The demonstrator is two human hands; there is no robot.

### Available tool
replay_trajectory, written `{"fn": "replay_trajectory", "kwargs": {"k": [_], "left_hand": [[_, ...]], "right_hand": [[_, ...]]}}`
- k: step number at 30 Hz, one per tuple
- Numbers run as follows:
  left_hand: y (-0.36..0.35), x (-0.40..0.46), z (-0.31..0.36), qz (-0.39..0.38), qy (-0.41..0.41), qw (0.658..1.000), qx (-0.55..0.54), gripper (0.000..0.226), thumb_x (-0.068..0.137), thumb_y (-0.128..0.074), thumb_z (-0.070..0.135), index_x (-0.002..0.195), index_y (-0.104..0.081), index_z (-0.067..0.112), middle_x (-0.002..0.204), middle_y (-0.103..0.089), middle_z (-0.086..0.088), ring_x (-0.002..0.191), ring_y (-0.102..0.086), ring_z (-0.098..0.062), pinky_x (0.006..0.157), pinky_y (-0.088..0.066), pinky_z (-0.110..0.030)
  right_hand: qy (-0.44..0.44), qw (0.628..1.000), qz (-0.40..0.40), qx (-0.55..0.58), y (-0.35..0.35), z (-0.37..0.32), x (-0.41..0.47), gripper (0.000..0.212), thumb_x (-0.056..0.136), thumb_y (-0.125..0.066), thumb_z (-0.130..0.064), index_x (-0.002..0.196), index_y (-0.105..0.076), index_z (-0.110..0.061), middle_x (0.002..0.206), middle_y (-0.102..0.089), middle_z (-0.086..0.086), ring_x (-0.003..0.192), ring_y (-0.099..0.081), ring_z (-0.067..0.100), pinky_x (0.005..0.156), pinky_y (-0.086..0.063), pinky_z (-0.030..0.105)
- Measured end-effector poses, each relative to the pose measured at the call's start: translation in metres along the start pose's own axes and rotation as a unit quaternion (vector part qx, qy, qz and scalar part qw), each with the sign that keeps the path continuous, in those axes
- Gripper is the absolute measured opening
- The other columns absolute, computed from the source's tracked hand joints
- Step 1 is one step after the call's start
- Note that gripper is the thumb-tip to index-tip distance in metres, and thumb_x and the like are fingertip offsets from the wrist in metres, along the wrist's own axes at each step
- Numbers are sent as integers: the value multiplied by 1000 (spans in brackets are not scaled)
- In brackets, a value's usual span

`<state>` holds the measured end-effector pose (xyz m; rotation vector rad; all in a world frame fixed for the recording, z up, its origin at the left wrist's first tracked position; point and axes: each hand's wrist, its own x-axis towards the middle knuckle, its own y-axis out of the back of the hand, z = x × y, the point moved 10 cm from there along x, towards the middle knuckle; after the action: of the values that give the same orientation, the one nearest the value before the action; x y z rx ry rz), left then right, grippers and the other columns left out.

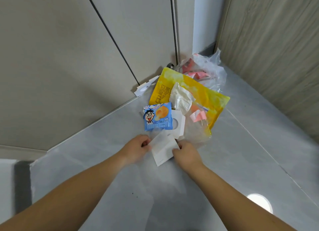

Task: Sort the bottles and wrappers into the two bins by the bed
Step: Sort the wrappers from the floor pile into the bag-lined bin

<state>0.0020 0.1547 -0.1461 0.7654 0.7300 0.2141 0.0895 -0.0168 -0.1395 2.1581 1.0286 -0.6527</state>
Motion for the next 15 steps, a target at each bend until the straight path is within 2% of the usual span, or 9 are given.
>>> {"fn": "replay_trajectory", "kwargs": {"k": [2, 6, 8, 10, 12, 15], "left_hand": [[0, -7, -1, -2, 21, 999, -27, 20, 90, -59, 14, 72, -53, 20, 73, -51, 5, 65, -48, -12, 56, -38, -19], [-3, -18, 27, -35, 37, 998, -49, 23, 86, -57, 8, 67, -50, 19, 63, -47, 8, 58, -43, -10, 54, -35, -21], [-7, -24, 43, -95, 55, 993, -45, 21, 84, -58, 5, 68, -51, 17, 63, -48, 4, 61, -45, -14, 57, -38, -23], [-19, -36, 57, -208, 82, 975, -14, 18, 85, -58, 3, 73, -54, 16, 67, -53, -1, 63, -52, -18, 55, -45, -26], [-29, -51, 87, -299, 73, 951, 34, 19, 89, -57, 4, 76, -54, 18, 70, -56, -2, 61, -55, -15, 55, -49, -26], [-30, -59, 178, -310, 0, 949, 66, 25, 91, -57, 4, 72, -51, 20, 63, -49, 0, 51, -49, -7, 48, -43, -20]], "right_hand": [[16, 999, -4, -28, 11, -3, -7, 32, 86, -45, -11, 113, -62, -16, 109, -65, 4, 96, -60, 24, 68, -42, 24], [12, 995, 17, -97, 52, -6, -23, 38, 86, -46, -10, 121, -60, -15, 121, -62, 8, 108, -58, 27, 76, -40, 22], [9, 992, 19, -128, 79, -9, -37, 38, 88, -45, -10, 124, -58, -14, 124, -59, 8, 109, -57, 26, 76, -41, 23], [20, 986, 23, -161, 108, -14, -54, 39, 91, -43, -10, 127, -56, -15, 126, -58, 6, 109, -56, 25, 78, -43, 25], [32, 979, 53, -196, 151, -16, -78, 37, 92, -42, -11, 125, -57, -16, 126, -58, 6, 112, -56, 26, 79, -41, 24], [44, 968, 108, -223, 226, -9, -125, 23, 90, -42, -10, 103, -59, -18, 113, -60, 8, 104, -57, 26, 78, -40, 25]]}}
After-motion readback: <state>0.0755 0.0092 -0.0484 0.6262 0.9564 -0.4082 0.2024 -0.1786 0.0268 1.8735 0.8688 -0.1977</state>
